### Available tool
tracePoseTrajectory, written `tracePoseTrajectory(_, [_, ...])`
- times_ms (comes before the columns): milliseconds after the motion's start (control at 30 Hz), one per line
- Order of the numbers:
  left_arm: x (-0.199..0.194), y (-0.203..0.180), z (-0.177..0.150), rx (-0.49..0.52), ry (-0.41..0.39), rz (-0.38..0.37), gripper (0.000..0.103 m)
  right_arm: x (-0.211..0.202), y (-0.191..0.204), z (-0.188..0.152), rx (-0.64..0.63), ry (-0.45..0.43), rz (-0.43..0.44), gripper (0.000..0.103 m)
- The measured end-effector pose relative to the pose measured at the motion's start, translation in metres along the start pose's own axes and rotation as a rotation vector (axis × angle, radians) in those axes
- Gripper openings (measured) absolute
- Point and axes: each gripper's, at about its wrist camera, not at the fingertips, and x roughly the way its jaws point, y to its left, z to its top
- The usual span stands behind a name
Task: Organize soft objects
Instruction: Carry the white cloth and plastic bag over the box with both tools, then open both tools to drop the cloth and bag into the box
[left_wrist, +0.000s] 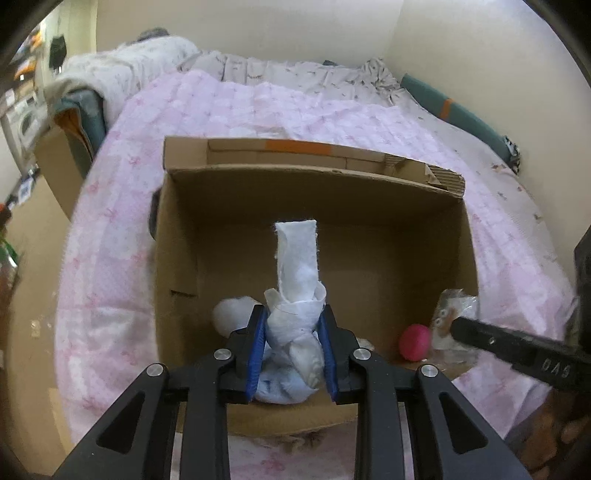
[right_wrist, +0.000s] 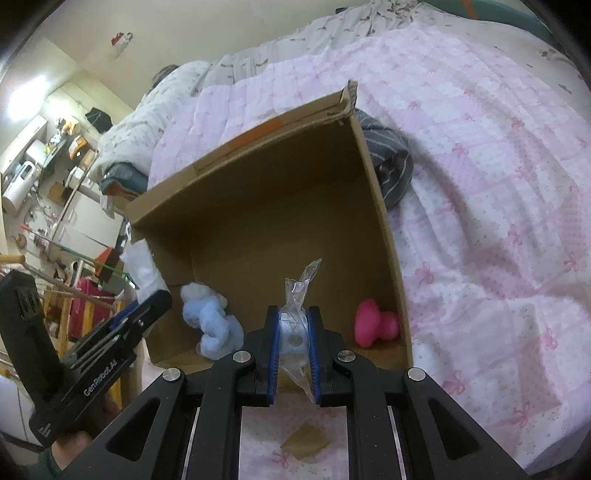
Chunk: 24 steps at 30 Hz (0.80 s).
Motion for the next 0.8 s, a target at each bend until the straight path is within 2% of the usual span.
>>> tracePoseTrajectory(267, [-0.0008, -0.0048, -0.0008, 0.001, -0.008, -0.049, 0.024, 0.0058, 0.0039, -0.0025, -0.024, 0.028, -0.002, 0.016])
tracePoseTrajectory(800, [-0.0036, -0.0011, -0.0009, -0.019, -0.02, -0.024, 0.025, 0.0044, 0.0054, -0.0022, -0.029, 0.014, 0.01, 0.016])
